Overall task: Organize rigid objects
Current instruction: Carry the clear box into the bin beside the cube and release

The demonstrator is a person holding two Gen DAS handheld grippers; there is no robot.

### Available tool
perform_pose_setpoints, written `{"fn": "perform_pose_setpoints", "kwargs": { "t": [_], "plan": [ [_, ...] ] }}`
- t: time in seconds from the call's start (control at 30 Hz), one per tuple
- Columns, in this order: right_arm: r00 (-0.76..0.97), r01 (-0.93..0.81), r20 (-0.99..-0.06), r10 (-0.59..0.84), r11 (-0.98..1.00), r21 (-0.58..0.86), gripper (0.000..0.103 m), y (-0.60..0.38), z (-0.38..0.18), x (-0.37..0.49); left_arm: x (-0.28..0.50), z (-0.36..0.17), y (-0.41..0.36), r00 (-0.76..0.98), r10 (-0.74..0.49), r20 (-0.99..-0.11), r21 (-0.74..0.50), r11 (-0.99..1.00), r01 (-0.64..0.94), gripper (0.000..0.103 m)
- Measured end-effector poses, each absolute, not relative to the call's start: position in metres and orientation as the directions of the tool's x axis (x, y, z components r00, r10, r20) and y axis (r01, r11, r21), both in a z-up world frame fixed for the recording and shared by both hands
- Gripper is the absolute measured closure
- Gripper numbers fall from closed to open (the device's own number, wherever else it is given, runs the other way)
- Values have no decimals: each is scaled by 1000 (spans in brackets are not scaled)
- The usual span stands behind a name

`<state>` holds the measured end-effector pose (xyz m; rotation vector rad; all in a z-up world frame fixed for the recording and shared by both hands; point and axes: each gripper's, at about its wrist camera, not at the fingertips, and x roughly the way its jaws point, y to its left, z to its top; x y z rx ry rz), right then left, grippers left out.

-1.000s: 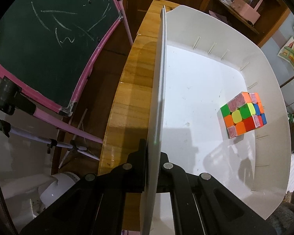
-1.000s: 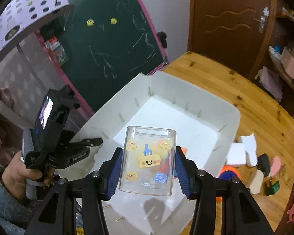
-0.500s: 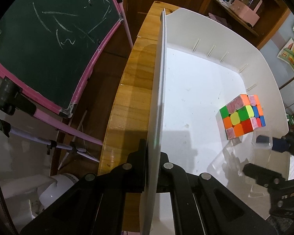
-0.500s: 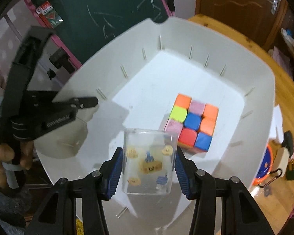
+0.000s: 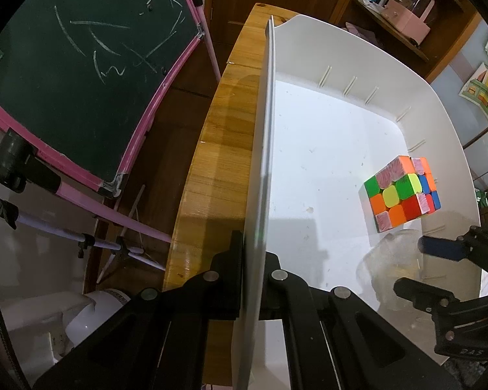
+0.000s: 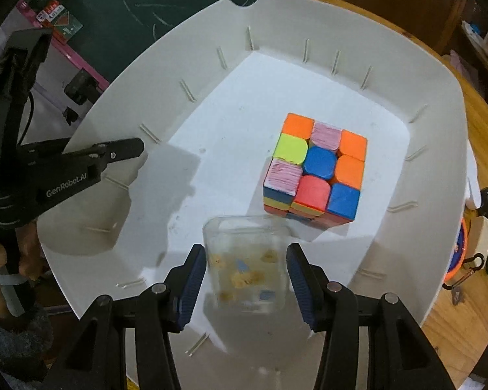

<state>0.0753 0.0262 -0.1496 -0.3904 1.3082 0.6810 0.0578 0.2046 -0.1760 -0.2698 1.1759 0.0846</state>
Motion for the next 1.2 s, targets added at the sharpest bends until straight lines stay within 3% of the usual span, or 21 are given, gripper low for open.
{"fn": "perform_pose_setpoints", "kwargs": {
  "t": [0.1, 0.57, 1.2],
  "plan": [
    [134, -651, -961, 243, 752, 100, 41, 26, -147, 79, 58, -176, 205, 385, -75, -920, -165, 965, -205, 100],
    [225, -623, -932, 285, 778, 87, 41, 10, -124, 81, 59, -175, 206, 390, -71, -918, -160, 966, -201, 101],
    [475, -442, -801, 365, 886, 141, 41, -79, -47, 105, 60, -174, 201, 390, -44, -920, -128, 973, -193, 101]
  ]
}}
